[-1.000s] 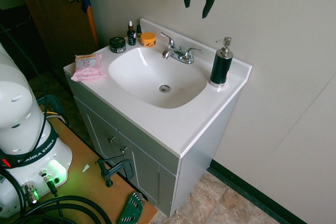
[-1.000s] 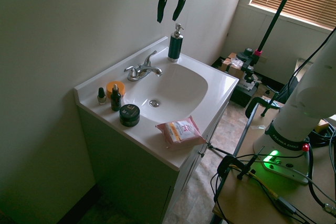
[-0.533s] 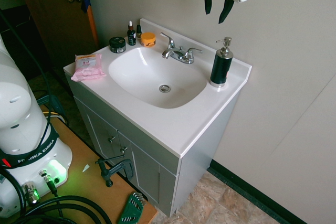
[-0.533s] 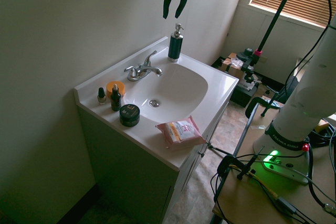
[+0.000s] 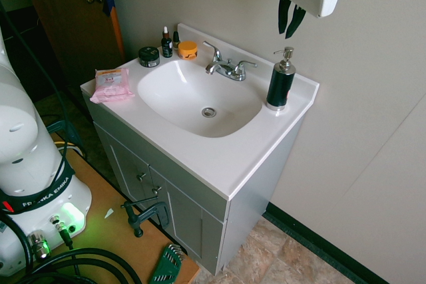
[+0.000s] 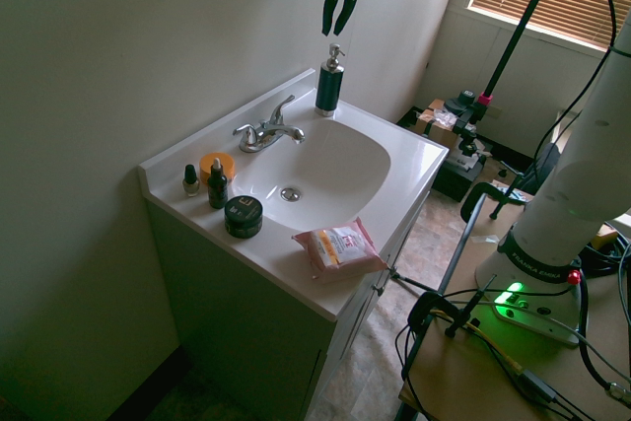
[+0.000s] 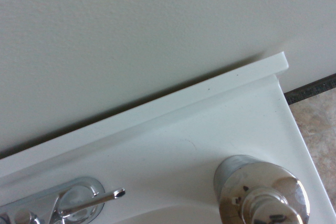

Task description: Sanitize yourself

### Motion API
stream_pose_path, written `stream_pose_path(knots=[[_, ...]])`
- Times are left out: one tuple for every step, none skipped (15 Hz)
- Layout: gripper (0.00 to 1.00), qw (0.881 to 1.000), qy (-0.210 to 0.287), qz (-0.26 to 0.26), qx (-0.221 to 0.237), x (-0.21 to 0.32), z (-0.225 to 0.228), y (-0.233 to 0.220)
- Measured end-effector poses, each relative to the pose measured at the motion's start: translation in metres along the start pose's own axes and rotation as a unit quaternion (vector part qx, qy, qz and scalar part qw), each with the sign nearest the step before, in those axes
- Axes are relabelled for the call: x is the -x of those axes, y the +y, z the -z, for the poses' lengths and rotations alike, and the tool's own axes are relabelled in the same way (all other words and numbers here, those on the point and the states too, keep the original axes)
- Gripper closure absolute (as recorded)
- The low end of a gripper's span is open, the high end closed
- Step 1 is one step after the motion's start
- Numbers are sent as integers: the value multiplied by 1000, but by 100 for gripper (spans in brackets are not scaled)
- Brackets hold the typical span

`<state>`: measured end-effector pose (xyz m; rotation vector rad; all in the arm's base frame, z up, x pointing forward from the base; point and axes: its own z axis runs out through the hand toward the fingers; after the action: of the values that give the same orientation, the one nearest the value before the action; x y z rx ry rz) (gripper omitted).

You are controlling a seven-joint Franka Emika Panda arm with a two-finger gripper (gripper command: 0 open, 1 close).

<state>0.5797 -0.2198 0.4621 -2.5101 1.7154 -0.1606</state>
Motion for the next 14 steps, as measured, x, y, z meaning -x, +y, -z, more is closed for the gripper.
stream_pose_path(knots=[[100, 1000, 0, -2, 1, -3, -3, -1], [100, 1000, -1, -3, 3, -6, -6, -2], [100, 1000, -1, -5, 4, -8, -9, -1], [100, 1000, -2, -8, 6, -11, -12, 1], [100, 1000, -3, -10, 6, -14, -13, 3], [100, 1000, -3, -12, 6, -17, -13, 6], [100, 1000, -3, -14, 6, -20, -13, 9], [100, 1000, -3, -14, 6, -22, -12, 11], [100, 1000, -4, -14, 5, -24, -12, 14], [100, 1000, -5, -14, 5, -26, -14, 16], [100, 1000, -8, -14, 8, -25, -17, 17], [100, 1000, -9, -13, 9, -25, -20, 18], [100, 1000, -9, -13, 9, -24, -20, 18], [100, 1000, -9, -12, 9, -24, -20, 17]])
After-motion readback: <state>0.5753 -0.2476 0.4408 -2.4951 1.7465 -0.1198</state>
